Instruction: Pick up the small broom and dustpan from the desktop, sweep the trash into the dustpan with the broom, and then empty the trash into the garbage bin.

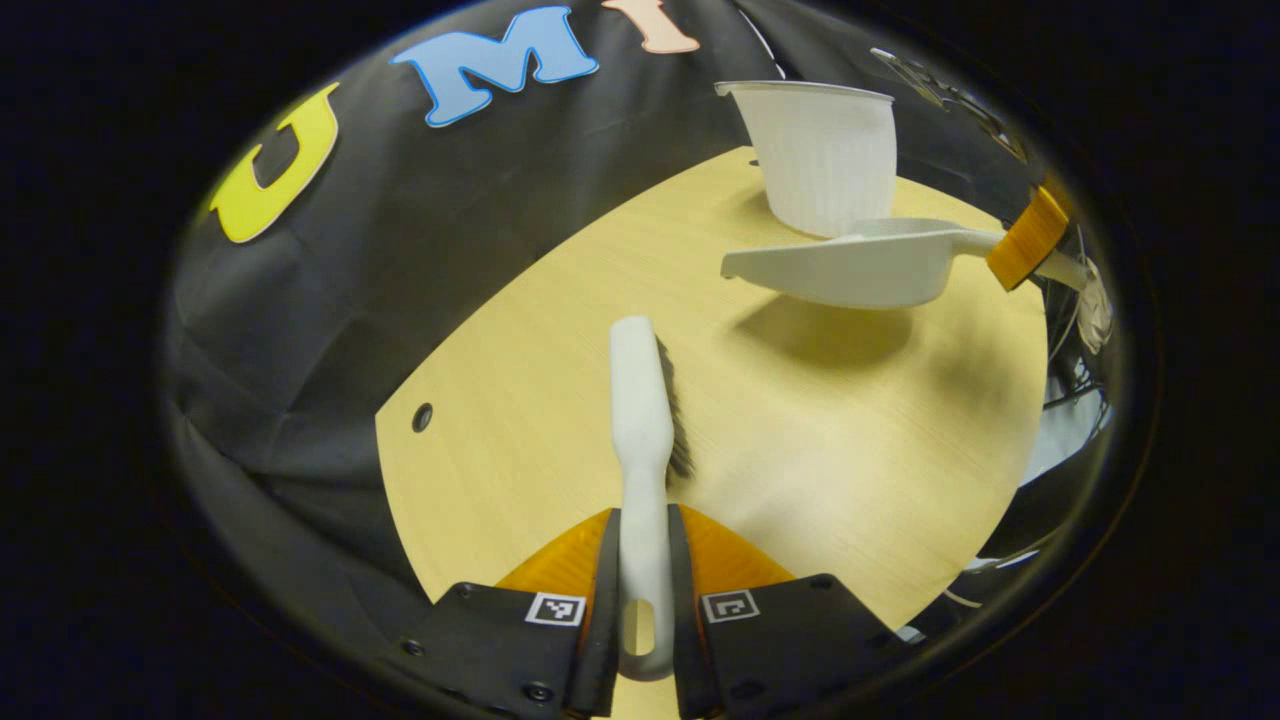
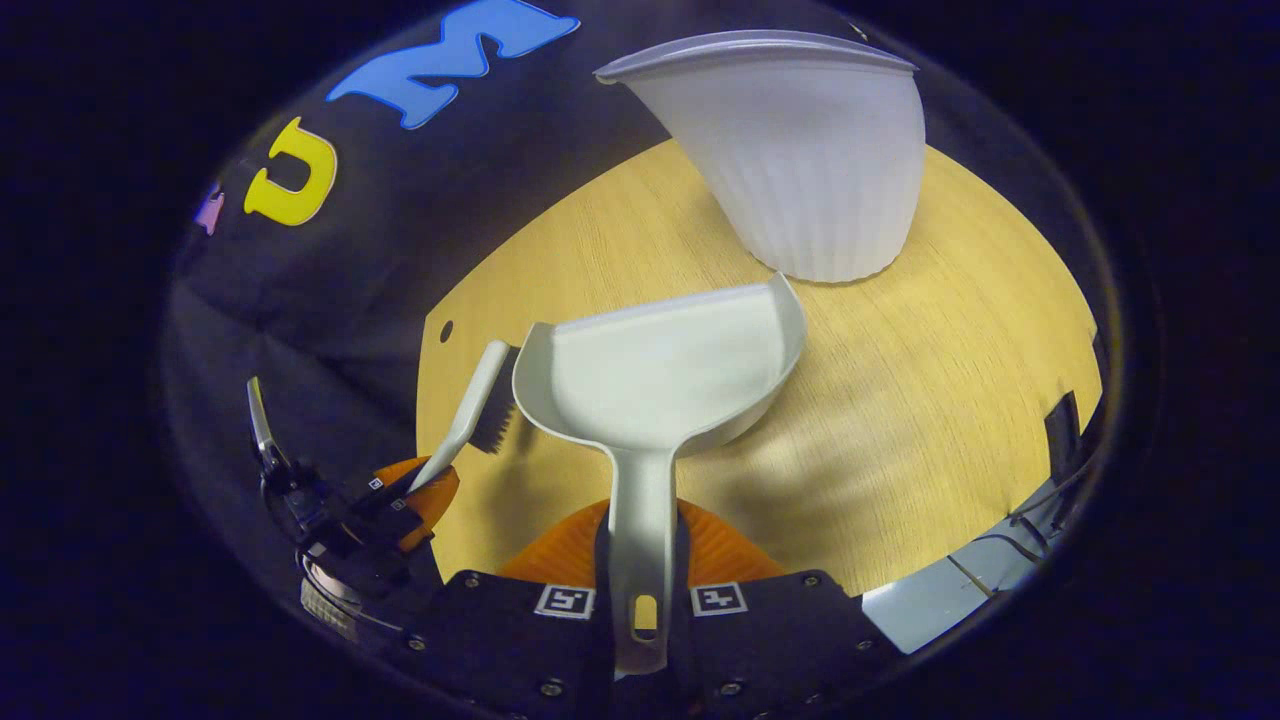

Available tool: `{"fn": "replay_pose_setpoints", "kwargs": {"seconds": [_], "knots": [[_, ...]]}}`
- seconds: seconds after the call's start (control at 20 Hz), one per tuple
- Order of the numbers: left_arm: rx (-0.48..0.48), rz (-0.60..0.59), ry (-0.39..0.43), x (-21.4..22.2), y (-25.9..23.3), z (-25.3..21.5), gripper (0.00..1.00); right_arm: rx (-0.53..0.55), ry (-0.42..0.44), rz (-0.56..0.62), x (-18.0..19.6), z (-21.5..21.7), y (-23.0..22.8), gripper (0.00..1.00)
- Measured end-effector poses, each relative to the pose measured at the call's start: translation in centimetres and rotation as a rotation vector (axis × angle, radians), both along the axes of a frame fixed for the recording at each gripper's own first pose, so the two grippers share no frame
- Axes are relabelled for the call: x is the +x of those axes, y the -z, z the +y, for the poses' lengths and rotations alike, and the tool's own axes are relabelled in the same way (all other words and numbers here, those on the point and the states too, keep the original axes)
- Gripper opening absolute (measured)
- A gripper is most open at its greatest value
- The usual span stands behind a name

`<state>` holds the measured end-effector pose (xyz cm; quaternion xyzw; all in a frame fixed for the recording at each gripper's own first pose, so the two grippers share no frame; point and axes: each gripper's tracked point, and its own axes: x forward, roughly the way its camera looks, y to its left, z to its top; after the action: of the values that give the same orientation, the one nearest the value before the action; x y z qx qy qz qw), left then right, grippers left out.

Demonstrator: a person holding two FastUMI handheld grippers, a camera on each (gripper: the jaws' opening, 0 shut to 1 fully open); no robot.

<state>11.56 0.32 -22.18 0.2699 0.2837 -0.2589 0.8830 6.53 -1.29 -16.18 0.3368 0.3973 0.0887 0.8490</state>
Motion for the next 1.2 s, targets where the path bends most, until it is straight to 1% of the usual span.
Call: {"fn": "replay_pose_setpoints", "kwargs": {"seconds": [0.25, 0.4, 0.75, 0.9, 1.0, 1.05, 1.2], "knots": [[0.001, 0.013, -0.004, -0.4, 1.9, -0.5, 0.31, -0.049, 0.001, -0.002, 0.3, -0.2, 0.5, 0.2], [0.022, 0.004, 0.016, -0.5, 2.8, -1.1, 0.3, -0.073, -0.011, -0.013, 0.6, 0.1, 0.3, 0.2], [0.032, -0.005, 0.041, -1.2, 3.1, -3.5, 0.31, -0.131, -0.032, -0.036, 1.0, 0.9, 0.4, 0.2], [0.046, -0.016, 0.044, -1.5, 3.1, -4.3, 0.31, -0.159, -0.035, -0.03, 1.0, 1.4, 1.1, 0.2], [0.052, -0.023, 0.046, -1.8, 2.9, -4.9, 0.27, -0.177, -0.04, -0.027, 0.9, 1.7, 1.7, 0.2], [0.057, -0.028, 0.045, -1.8, 2.8, -5.1, 0.3, -0.187, -0.044, -0.026, 0.9, 1.7, 1.9, 0.21], [0.071, -0.028, 0.037, -2.0, 3.0, -5.9, 0.32, -0.191, -0.052, -0.024, 0.8, 2.1, 2.3, 0.21]]}}
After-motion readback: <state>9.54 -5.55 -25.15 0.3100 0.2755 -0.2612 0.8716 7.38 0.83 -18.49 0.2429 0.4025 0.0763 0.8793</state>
